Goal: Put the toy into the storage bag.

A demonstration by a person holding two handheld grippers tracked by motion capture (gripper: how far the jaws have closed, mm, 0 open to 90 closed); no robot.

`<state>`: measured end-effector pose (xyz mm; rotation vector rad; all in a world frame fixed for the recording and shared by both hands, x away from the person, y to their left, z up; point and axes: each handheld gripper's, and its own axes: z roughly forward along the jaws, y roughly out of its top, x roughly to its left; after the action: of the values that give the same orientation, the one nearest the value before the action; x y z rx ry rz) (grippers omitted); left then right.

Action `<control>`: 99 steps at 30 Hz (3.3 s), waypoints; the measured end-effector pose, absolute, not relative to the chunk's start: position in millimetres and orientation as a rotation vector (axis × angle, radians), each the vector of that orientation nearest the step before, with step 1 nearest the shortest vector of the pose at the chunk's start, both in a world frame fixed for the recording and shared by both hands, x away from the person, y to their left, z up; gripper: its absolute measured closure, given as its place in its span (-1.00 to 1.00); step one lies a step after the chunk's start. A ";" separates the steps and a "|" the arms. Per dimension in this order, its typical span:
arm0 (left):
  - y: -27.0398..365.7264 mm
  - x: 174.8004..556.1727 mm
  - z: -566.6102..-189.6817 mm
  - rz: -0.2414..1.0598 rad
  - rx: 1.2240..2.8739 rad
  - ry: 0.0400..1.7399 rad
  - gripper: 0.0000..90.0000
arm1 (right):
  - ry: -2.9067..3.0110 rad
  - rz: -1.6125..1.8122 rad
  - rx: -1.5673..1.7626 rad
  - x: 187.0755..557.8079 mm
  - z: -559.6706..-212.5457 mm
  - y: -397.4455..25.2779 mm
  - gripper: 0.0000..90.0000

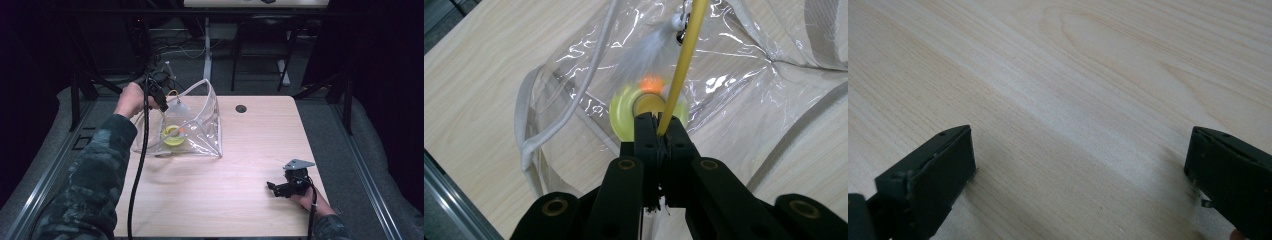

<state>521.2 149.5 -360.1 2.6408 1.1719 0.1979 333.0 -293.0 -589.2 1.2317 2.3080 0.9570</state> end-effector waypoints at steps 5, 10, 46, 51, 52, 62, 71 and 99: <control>150.9 521.6 -366.9 0.191 2.651 1.176 0.95 | 2.308 0.957 1.231 333.0 -589.2 -293.0 -1.00; 155.3 522.3 -373.8 0.176 2.623 1.198 0.95 | 2.307 0.959 1.231 333.0 -589.3 -292.9 -1.00; 213.4 444.9 -335.3 0.347 2.393 1.221 -0.86 | 2.307 0.958 1.232 333.0 -589.2 -292.9 -1.00; 230.9 433.0 -339.4 0.355 2.365 1.253 -0.94 | 2.307 0.958 1.231 333.0 -589.2 -292.9 -1.00; 233.5 430.8 -340.7 0.355 2.362 1.259 -0.99 | 2.307 0.956 1.234 332.9 -589.1 -292.8 -1.00; 263.2 405.3 -365.5 0.376 2.316 1.326 -1.00 | 2.305 0.955 1.234 332.7 -589.1 -292.7 -1.00; 273.6 385.5 -393.6 0.385 2.283 1.345 -1.00 | 2.301 0.961 1.235 332.6 -589.3 -292.4 -1.00; 287.7 331.9 -520.3 0.369 2.138 1.409 -1.00 | 2.303 0.961 1.234 332.7 -589.3 -292.5 -1.00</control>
<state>331.9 287.7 -520.3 2.1379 1.4094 0.3690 332.7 -292.5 -589.3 1.2336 2.3029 0.9606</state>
